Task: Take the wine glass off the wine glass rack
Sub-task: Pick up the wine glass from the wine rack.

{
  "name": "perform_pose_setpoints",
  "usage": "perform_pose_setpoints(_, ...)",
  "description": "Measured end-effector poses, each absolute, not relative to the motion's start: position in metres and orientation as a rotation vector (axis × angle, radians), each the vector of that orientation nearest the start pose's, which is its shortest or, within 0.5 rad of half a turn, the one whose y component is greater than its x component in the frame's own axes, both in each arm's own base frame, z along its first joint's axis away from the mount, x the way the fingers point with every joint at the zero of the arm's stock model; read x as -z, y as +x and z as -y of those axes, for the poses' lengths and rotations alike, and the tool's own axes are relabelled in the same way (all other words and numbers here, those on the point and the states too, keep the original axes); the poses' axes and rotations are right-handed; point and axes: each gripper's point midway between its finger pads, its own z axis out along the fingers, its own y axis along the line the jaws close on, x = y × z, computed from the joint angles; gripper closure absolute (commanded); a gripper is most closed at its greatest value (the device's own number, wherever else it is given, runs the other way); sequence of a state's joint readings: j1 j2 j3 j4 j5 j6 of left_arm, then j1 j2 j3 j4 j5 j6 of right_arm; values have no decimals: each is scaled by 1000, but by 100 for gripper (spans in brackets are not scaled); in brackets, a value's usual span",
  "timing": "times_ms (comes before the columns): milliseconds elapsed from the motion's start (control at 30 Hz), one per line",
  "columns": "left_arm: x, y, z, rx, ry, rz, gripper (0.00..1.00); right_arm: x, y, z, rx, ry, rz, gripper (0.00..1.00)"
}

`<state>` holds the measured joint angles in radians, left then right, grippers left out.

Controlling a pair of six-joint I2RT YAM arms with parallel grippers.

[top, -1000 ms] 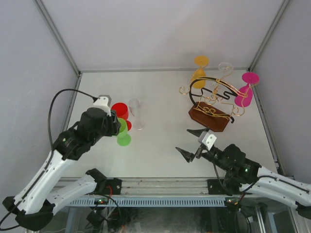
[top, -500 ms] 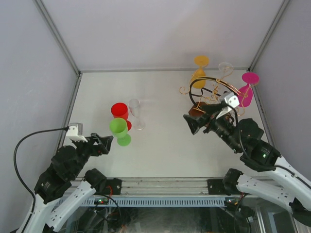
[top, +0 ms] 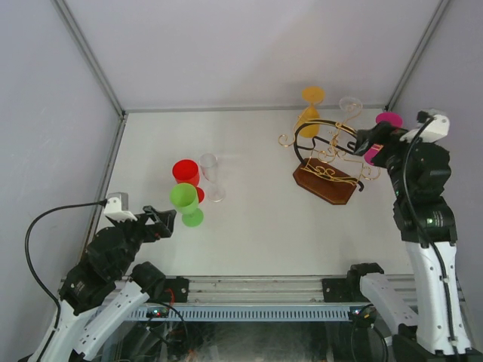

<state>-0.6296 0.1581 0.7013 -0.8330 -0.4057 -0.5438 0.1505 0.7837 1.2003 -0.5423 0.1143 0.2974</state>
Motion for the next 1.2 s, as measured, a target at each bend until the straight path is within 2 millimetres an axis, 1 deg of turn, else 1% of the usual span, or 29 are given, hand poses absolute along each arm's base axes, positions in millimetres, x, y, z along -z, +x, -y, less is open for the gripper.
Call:
perform_pose_setpoints(100,-229,160,54,438,-214,-1846,0,-382,285,8,-171,379,-1696,9)
perform_pose_setpoints(200,-229,160,53,438,-217,-1844,0,-379,292,38,-151,530,-1686,10)
perform_pose_setpoints(367,-233,159,51,452,-234,-1820,0,-365,302,75,-156,730,-1671,12)
perform_pose_setpoints(467,-237,156,49,469,-246,-1795,0,-358,308,90,-159,809,-1663,15)
perform_pose_setpoints(567,-239,155,48,477,-254,-1779,0,-346,321,101,-168,871,-1669,22)
perform_pose_setpoints(633,-240,155,48,480,-253,-1778,0,-339,330,105,-188,902,-1673,25)
perform_pose_setpoints(733,-240,155,49,485,-250,-1778,0,-328,345,110,-232,946,-1680,35)
perform_pose_setpoints(867,-240,155,49,485,-250,-1777,0,-320,362,116,-273,988,-1665,36)
perform_pose_setpoints(1000,-241,155,50,492,-246,-1777,0,-314,377,120,-298,1012,-1653,44)
perform_pose_setpoints(1033,-241,155,51,494,-245,-1776,0,-312,380,122,-300,1016,-1654,44)
perform_pose_setpoints(1100,-241,156,52,497,-243,-1776,0,-305,385,124,-294,1025,-1663,44)
perform_pose_setpoints(1200,-242,156,53,502,-238,-1778,0,-297,393,130,-222,1028,-1694,44)
